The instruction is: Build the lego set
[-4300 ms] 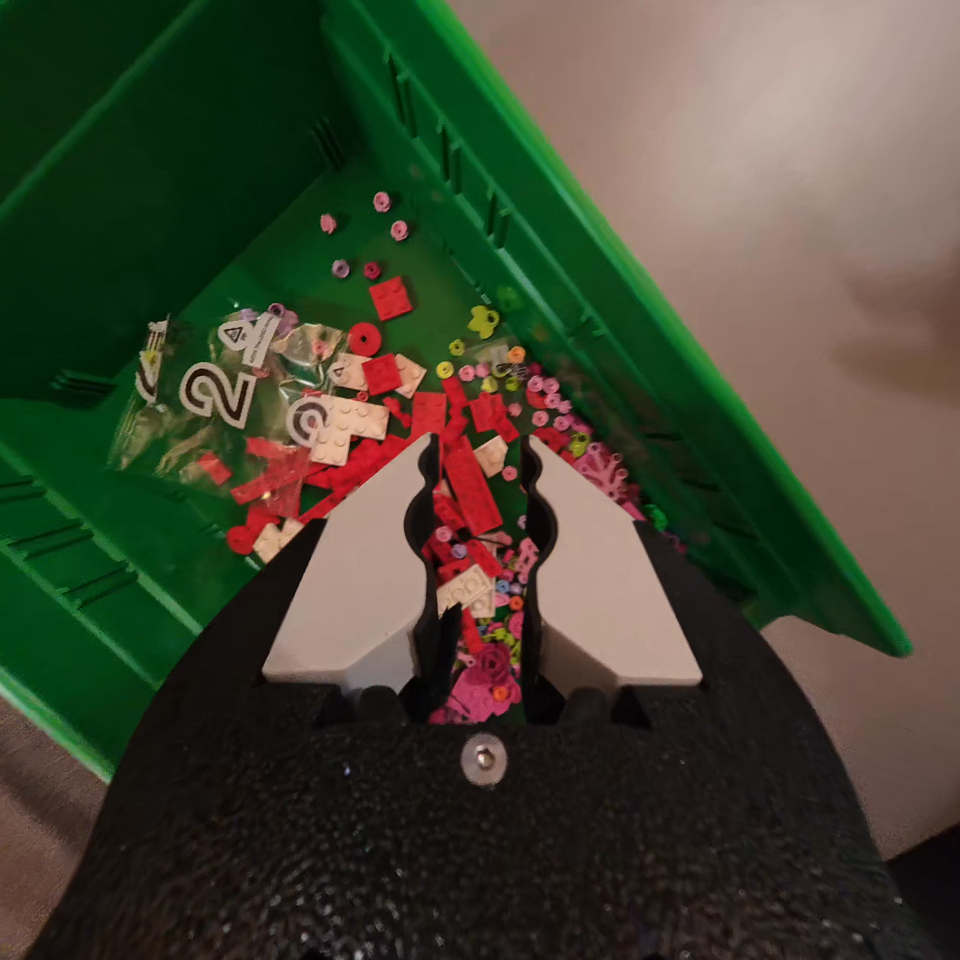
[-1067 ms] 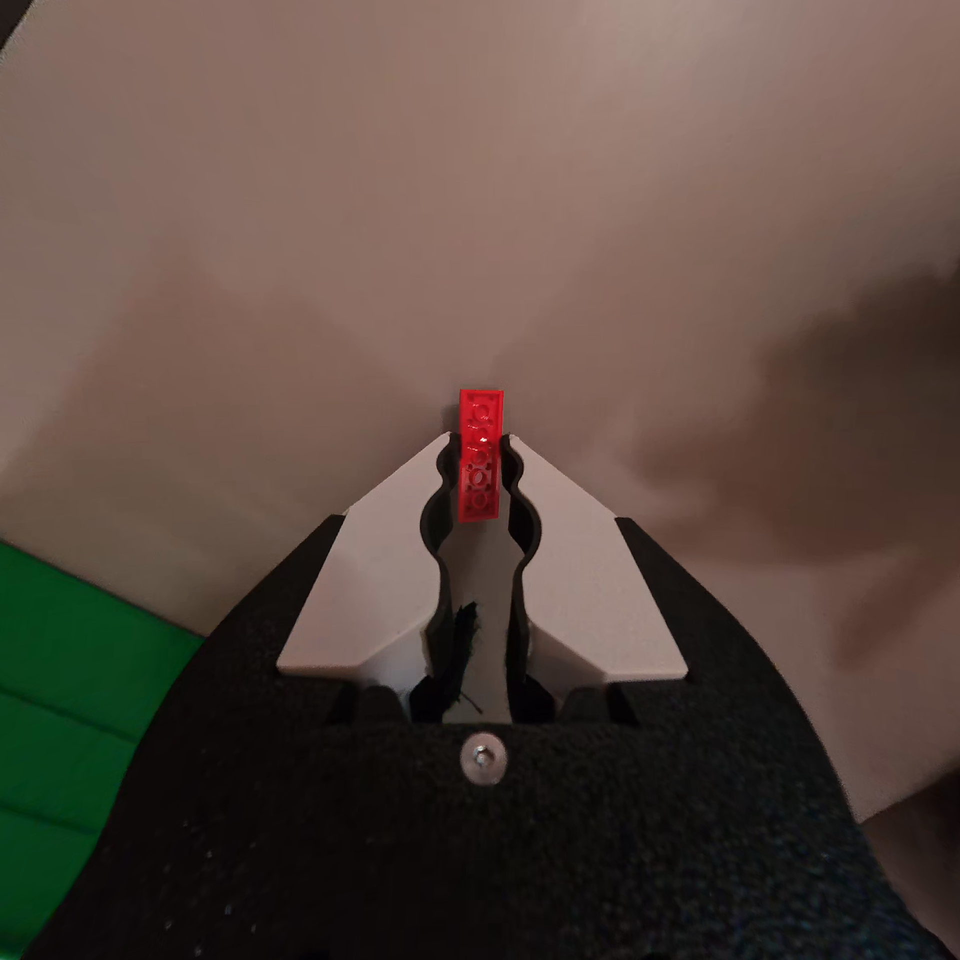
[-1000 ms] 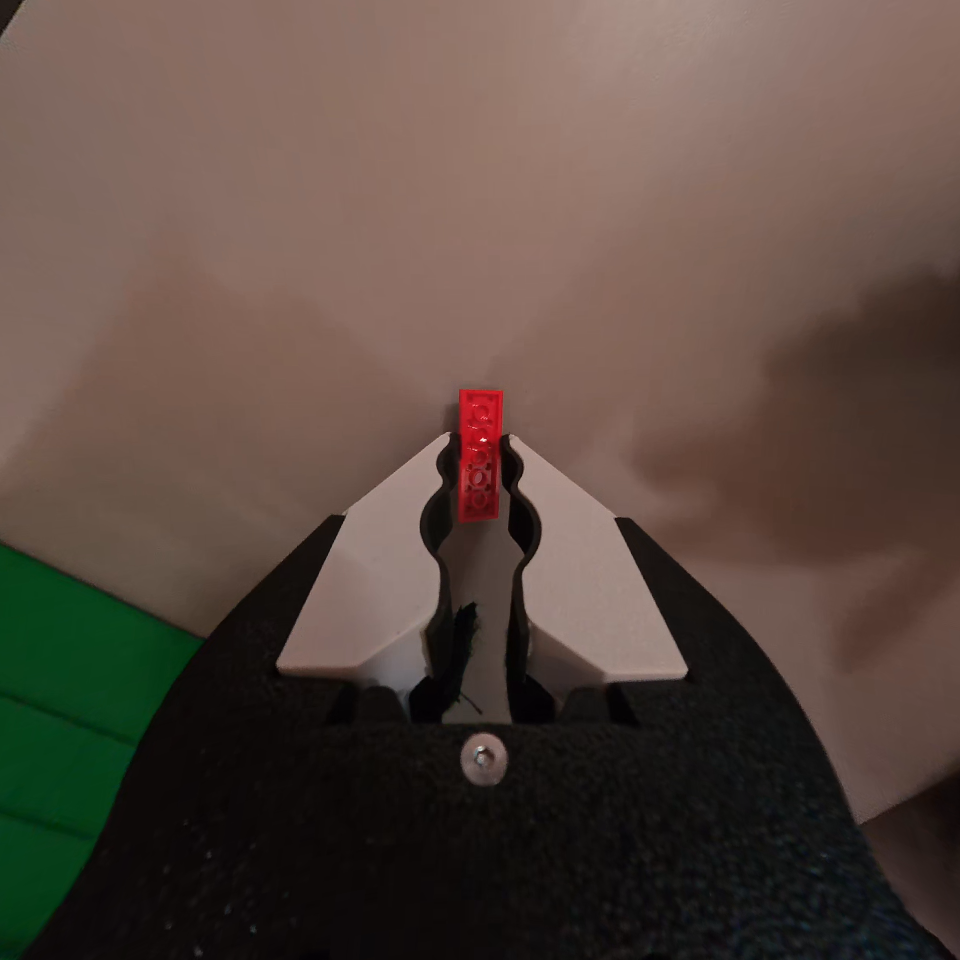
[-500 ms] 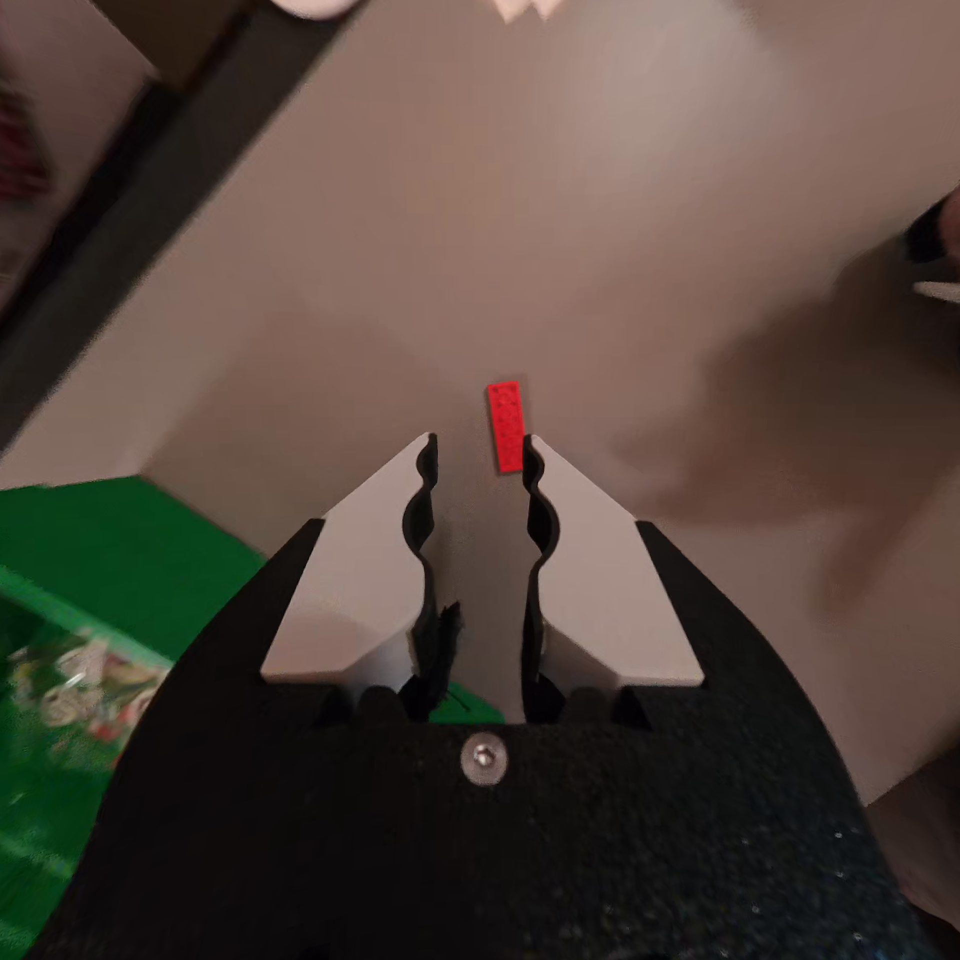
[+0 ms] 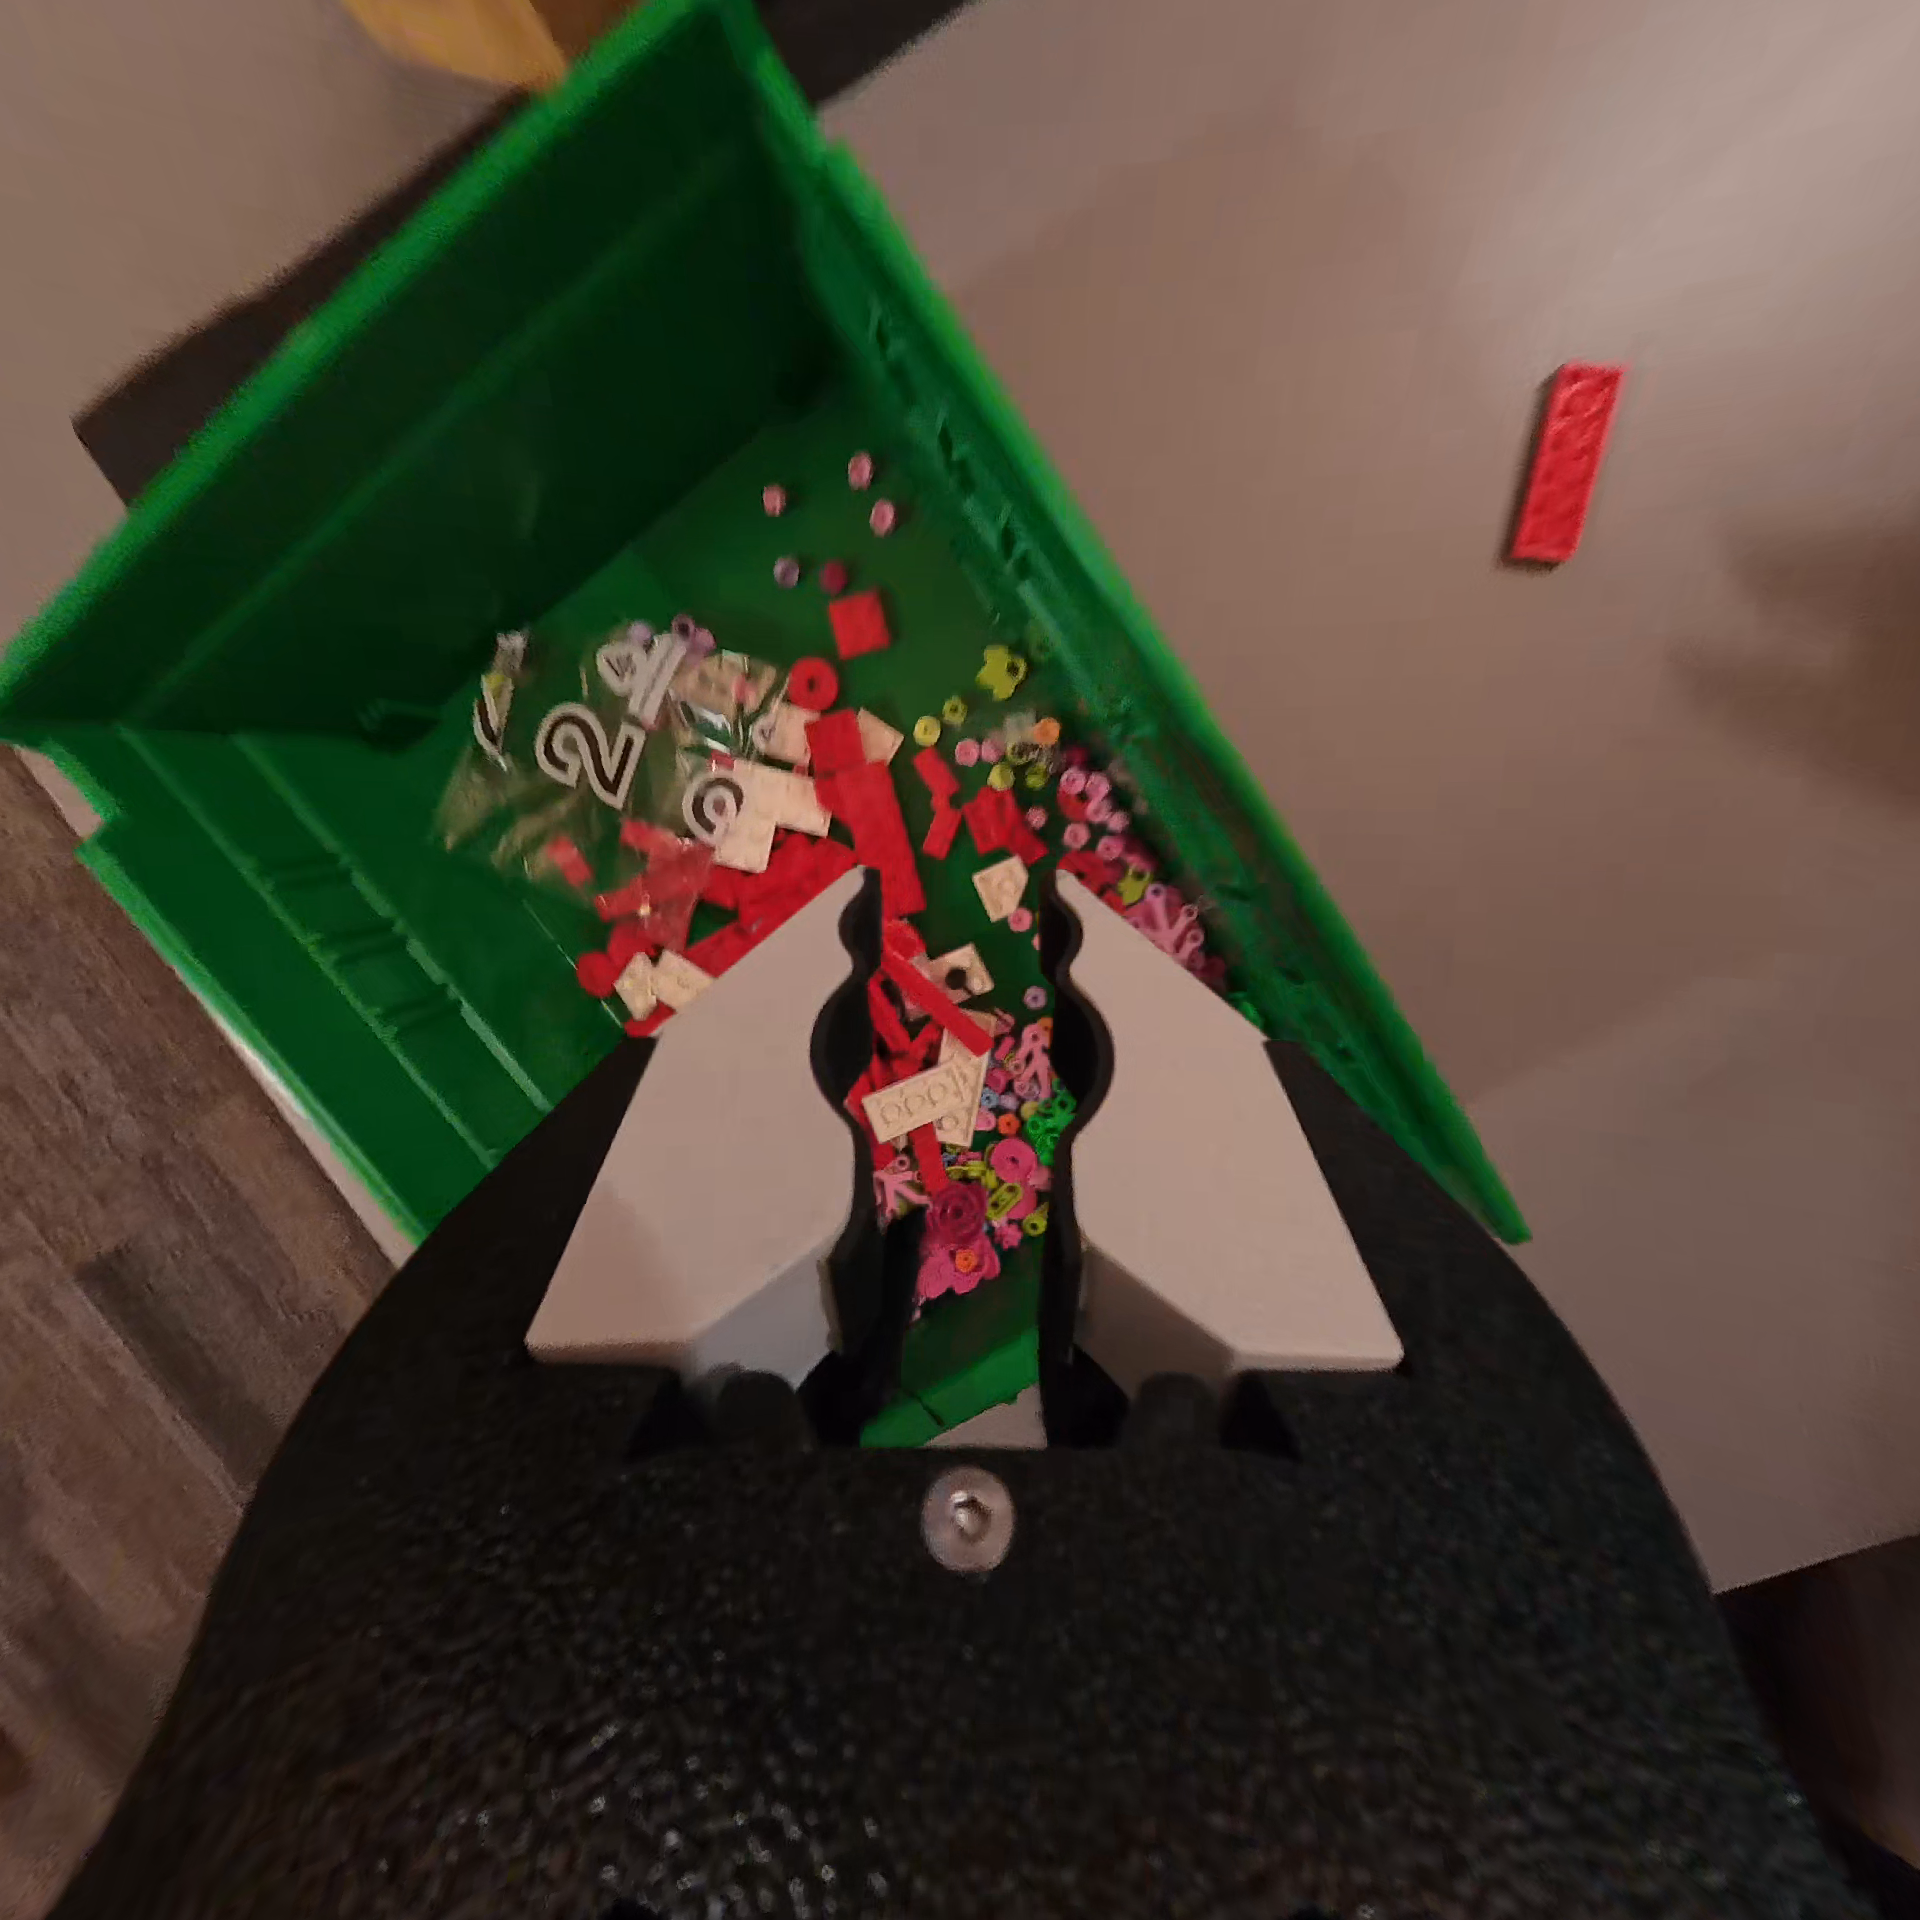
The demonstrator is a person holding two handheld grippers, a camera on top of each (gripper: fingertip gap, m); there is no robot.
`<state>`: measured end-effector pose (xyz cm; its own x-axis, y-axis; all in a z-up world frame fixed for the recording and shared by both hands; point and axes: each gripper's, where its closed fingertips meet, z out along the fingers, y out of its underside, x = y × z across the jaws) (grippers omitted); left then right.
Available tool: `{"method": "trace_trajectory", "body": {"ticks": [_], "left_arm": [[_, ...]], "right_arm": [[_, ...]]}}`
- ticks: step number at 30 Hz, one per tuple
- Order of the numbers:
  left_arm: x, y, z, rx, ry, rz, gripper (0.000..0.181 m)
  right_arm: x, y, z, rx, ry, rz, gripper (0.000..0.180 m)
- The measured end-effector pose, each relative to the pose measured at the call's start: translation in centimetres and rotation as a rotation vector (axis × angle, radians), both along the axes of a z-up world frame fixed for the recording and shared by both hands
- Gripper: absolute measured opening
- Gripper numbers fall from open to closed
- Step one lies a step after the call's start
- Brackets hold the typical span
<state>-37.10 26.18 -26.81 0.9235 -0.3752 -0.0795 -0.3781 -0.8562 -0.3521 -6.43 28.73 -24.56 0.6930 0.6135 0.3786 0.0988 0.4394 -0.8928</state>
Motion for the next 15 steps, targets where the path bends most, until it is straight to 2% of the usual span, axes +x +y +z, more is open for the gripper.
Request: {"method": "trace_trajectory", "body": {"ticks": [6,11,15], "left_arm": [[-2.2,-0.5,-4.4,-0.052,-0.015,0.023,0.027],[-1.6,0.8,-5.2,-0.002,-0.088,0.006,0.023],[-1.0,0.9,-6.2,-0.040,-0.116,-0.017,0.024]], "right_arm": [[-0.3,0.1,-0.4,0.009,-0.037,-0.015,0.042],[-0.4,0.3,-0.7,0.014,-0.065,-0.029,0.042],[-0.5,0.4,-0.8,0.015,-0.078,-0.038,0.042]]}}
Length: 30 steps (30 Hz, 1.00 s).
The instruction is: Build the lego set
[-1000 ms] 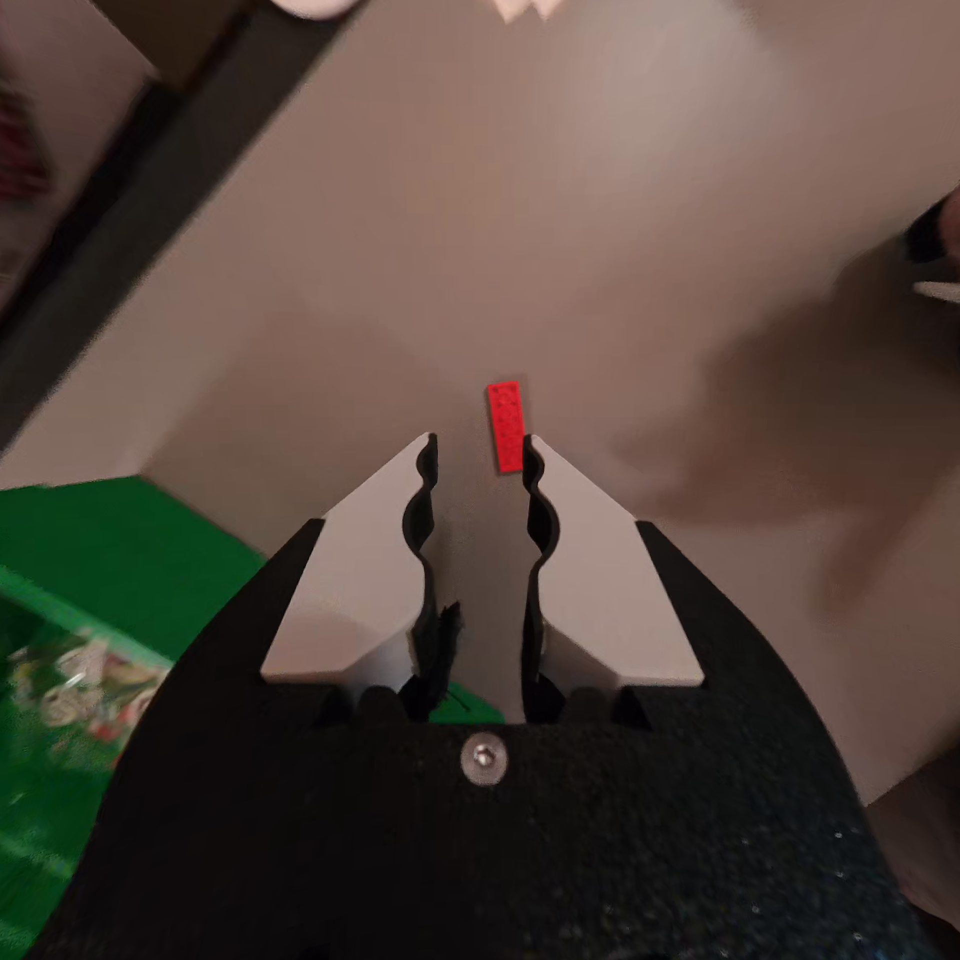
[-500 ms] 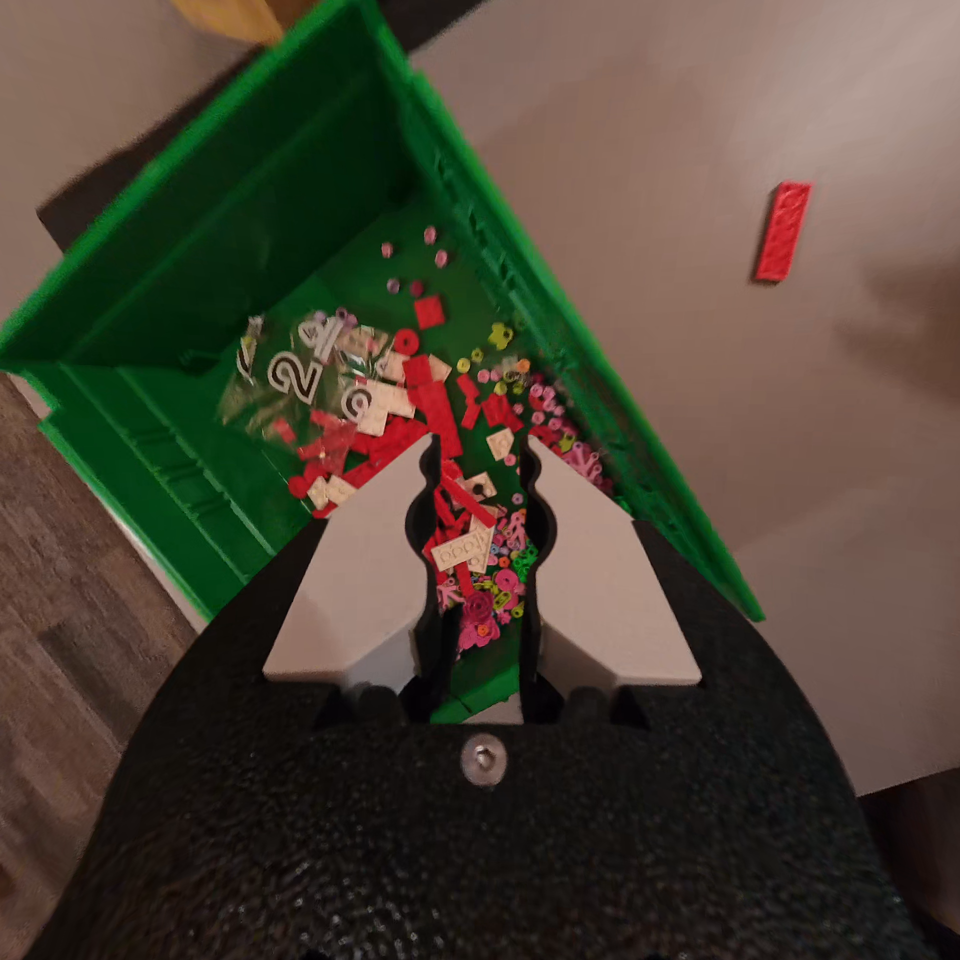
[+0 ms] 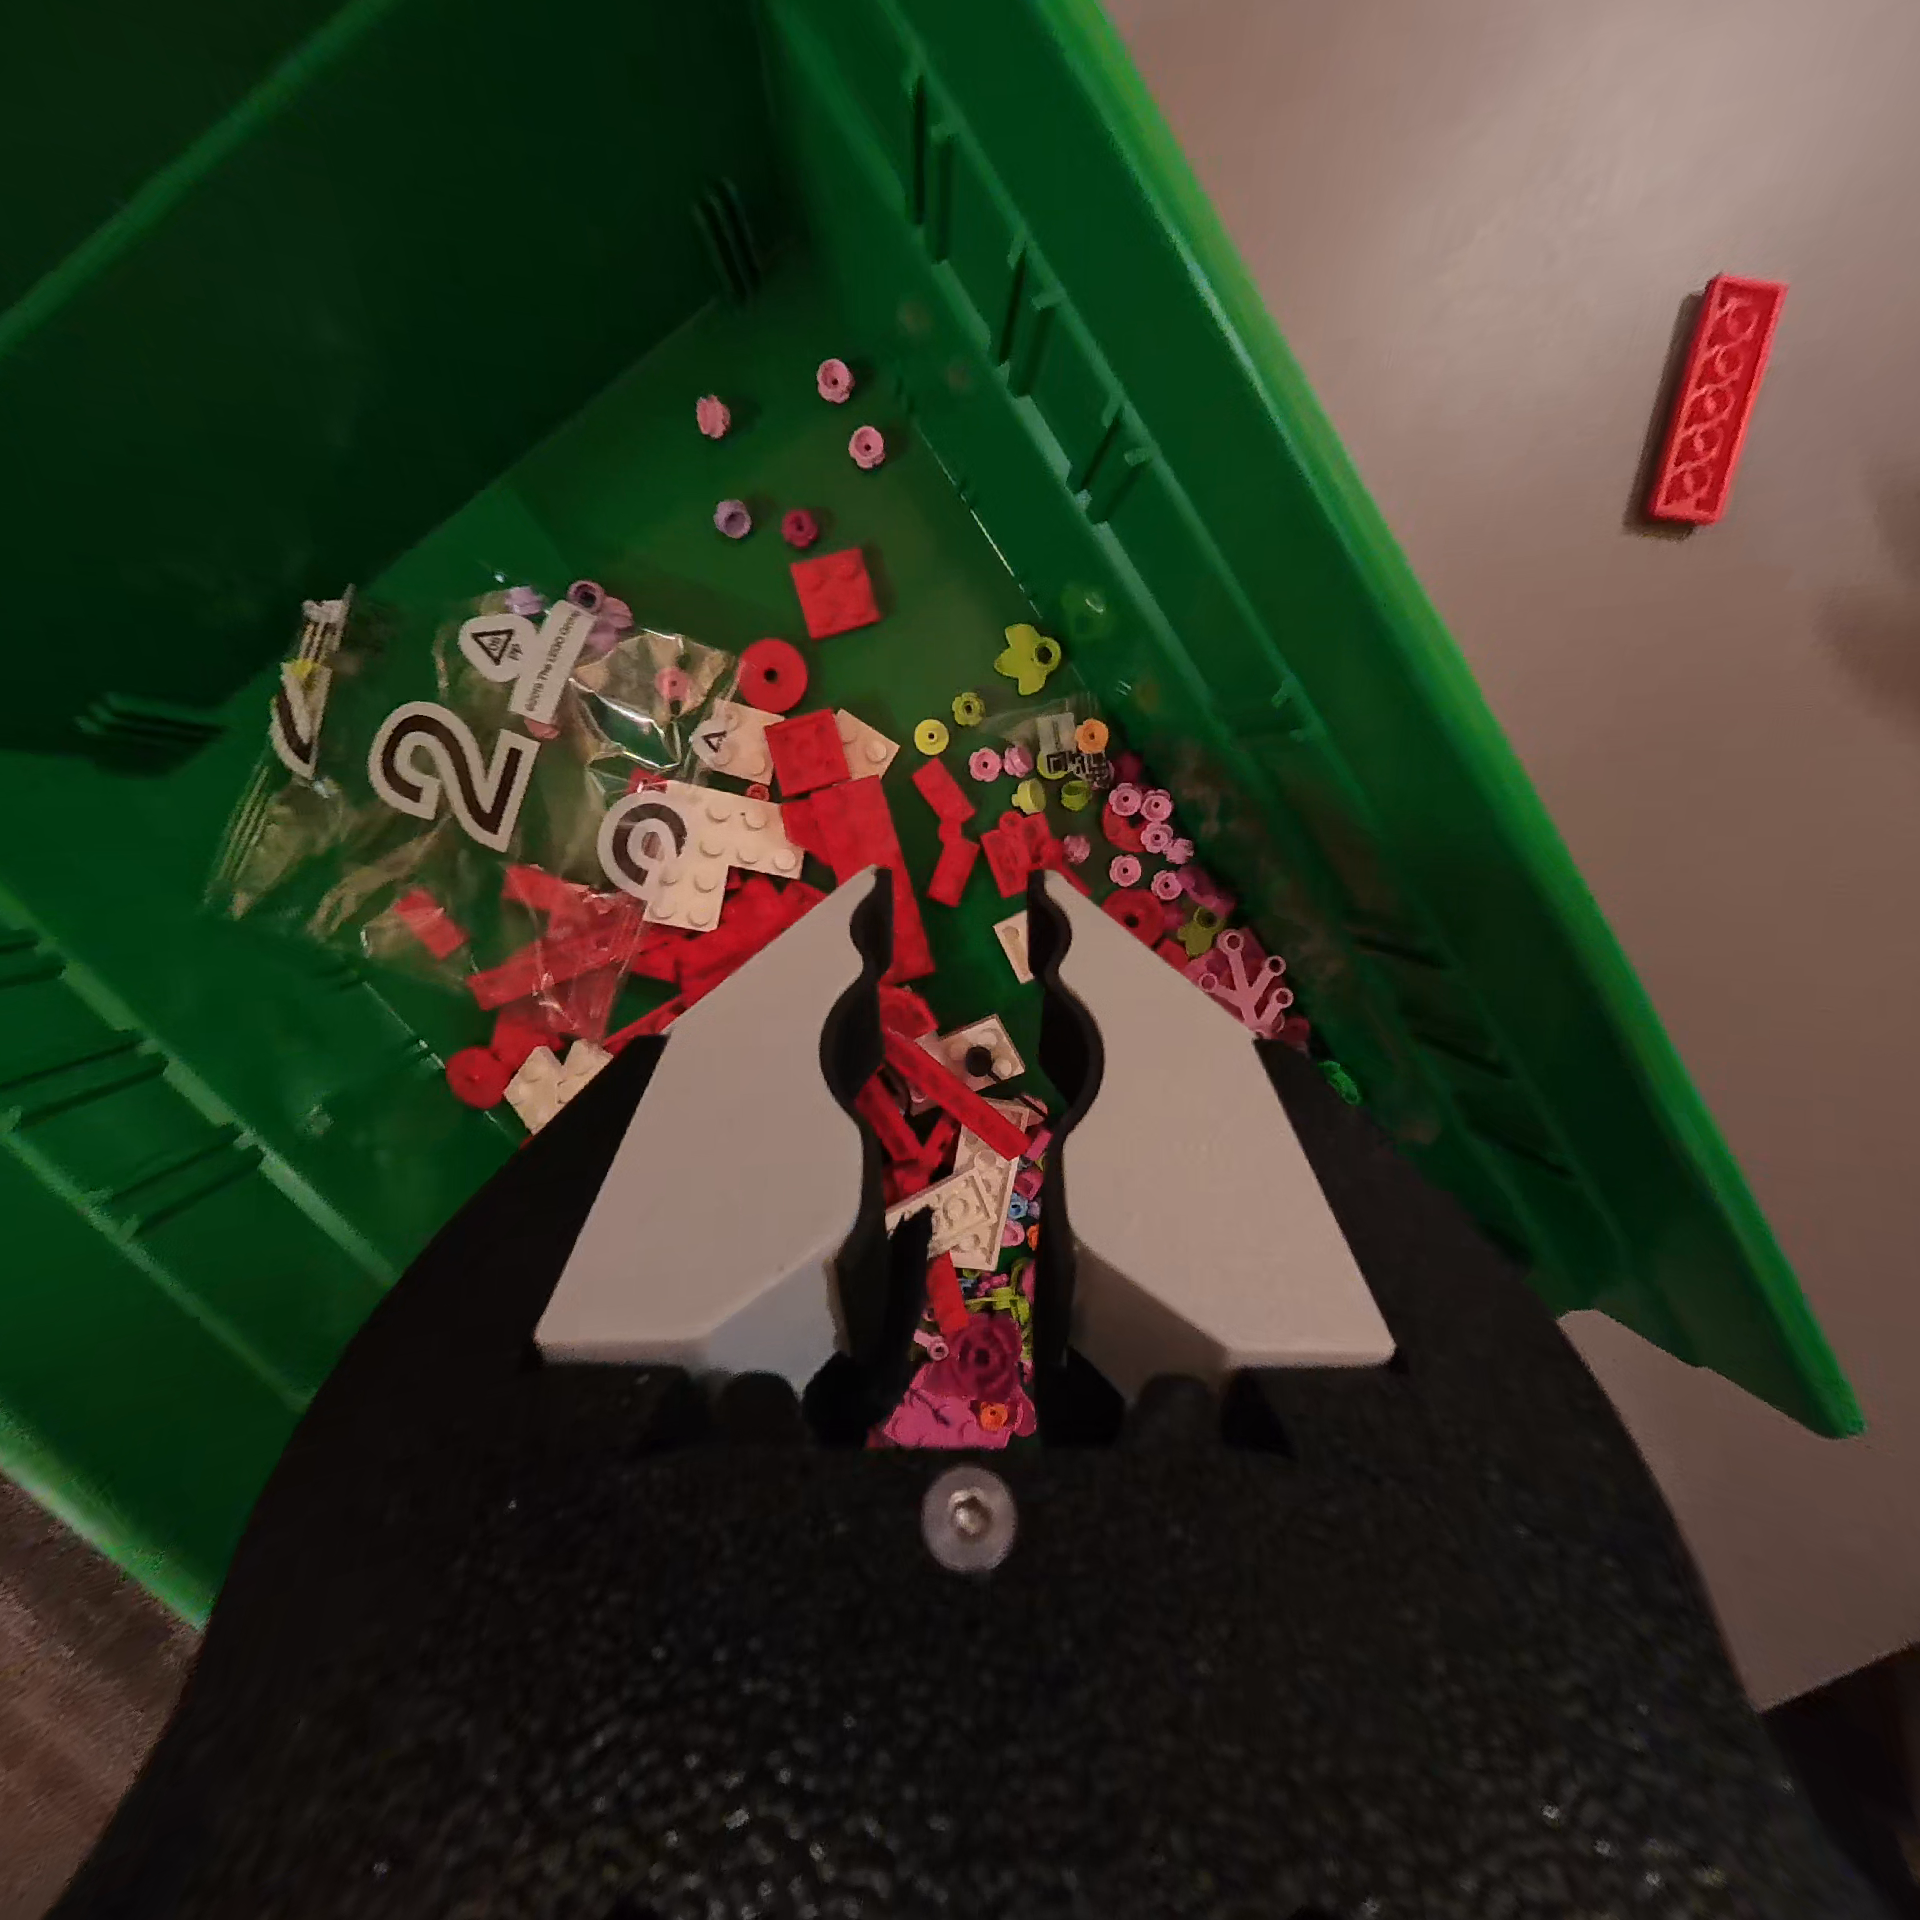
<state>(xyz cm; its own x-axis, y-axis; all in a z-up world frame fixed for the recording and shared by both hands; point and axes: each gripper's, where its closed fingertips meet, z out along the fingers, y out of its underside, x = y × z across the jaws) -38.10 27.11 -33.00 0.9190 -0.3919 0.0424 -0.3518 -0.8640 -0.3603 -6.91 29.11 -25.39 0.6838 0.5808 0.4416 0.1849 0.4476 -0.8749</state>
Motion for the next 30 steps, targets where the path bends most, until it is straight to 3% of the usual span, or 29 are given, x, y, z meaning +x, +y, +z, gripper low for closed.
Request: {"method": "trace_trajectory", "body": {"ticks": [10,17,30], "left_arm": [[1.1,-0.4,-1.7,-0.048,-0.011,-0.059,0.023],[0.5,4.0,0.0,0.121,-0.066,0.033,0.021],[0.1,6.2,-2.7,0.058,0.033,0.063,0.026]], "right_arm": [[-0.3,0.0,-0.3,0.002,-0.029,-0.004,0.042],[-0.5,0.0,-0.4,0.006,-0.039,-0.004,0.042],[-0.4,0.0,-0.4,-0.002,-0.026,0.002,0.041]]}}
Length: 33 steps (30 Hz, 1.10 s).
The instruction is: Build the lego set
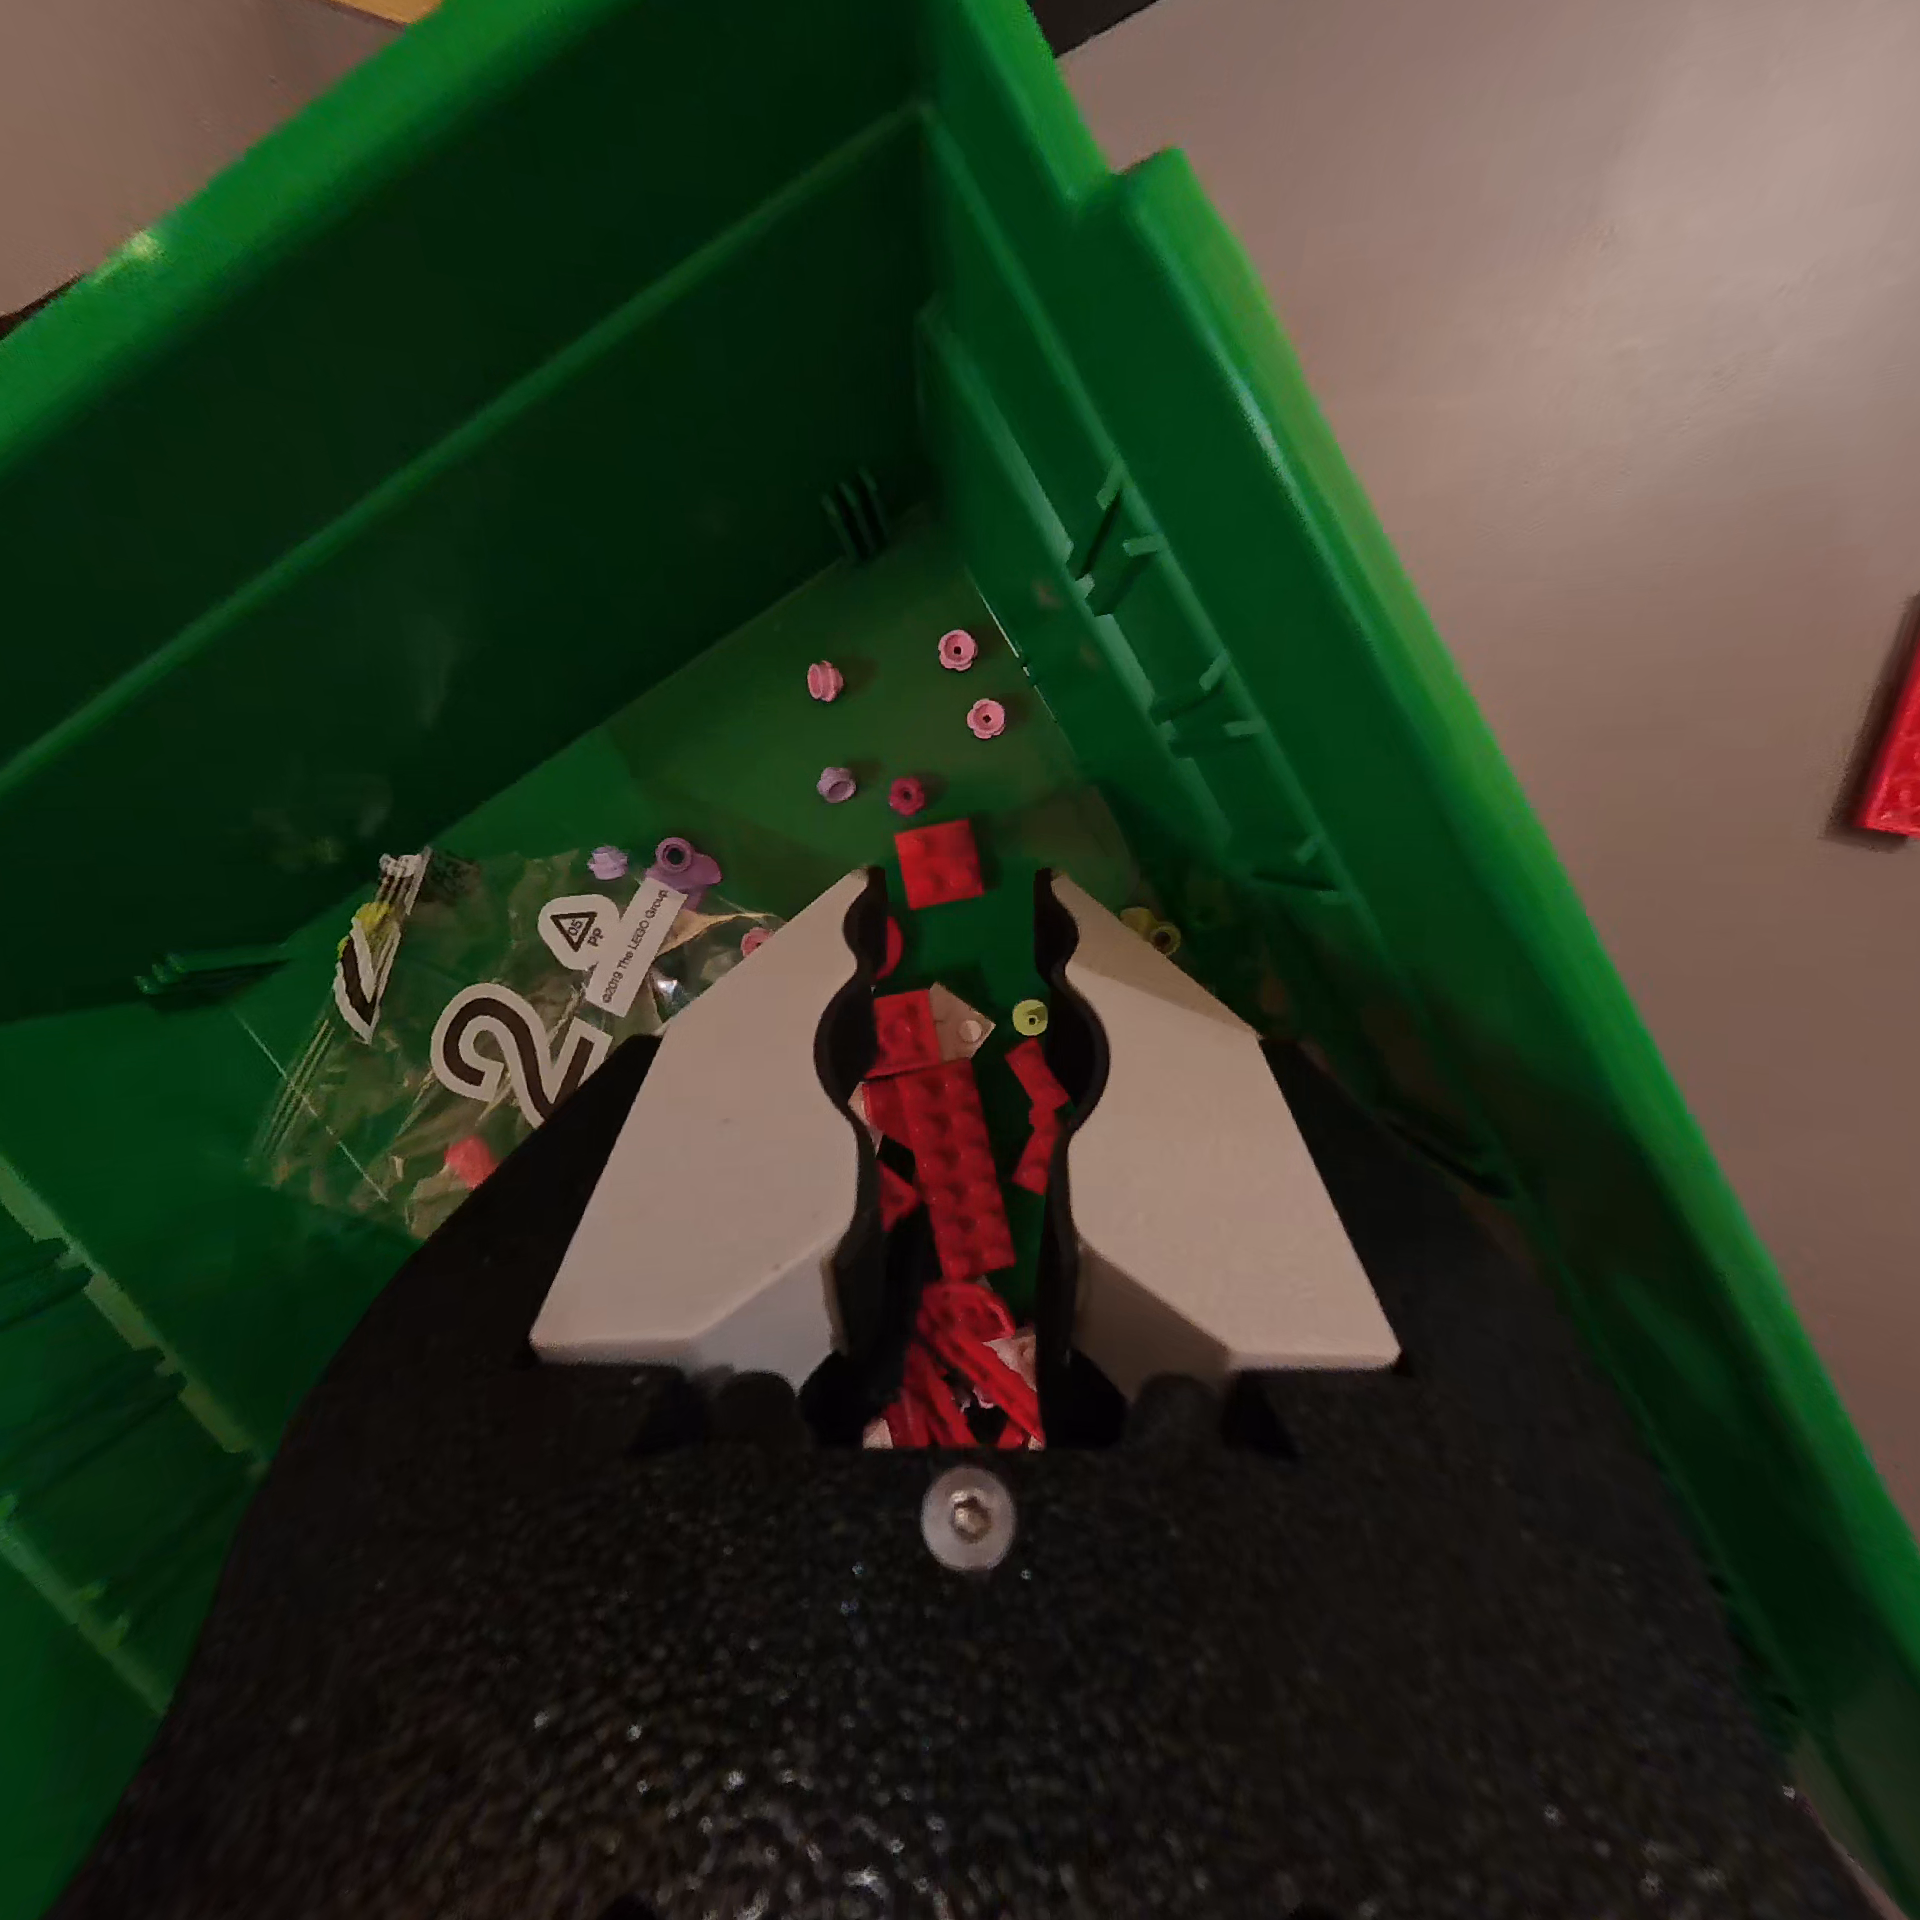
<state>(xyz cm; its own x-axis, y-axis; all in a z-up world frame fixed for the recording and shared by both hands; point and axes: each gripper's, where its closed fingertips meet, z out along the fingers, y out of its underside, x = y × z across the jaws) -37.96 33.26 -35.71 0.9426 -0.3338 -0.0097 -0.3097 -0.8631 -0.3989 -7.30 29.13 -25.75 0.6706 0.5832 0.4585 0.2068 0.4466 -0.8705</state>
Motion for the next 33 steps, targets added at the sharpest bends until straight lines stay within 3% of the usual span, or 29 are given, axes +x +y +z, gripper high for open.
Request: {"method": "trace_trajectory", "body": {"ticks": [29,33], "left_arm": [[-0.1,0.5,-1.5,-0.102,-0.017,0.082,0.029],[-0.4,0.5,-1.5,-0.118,-0.016,0.091,0.021]], "right_arm": [[-0.2,-0.1,-0.1,-0.011,0.001,0.017,0.042],[-0.2,-0.1,-0.1,-0.012,0.002,0.018,0.042]]}}
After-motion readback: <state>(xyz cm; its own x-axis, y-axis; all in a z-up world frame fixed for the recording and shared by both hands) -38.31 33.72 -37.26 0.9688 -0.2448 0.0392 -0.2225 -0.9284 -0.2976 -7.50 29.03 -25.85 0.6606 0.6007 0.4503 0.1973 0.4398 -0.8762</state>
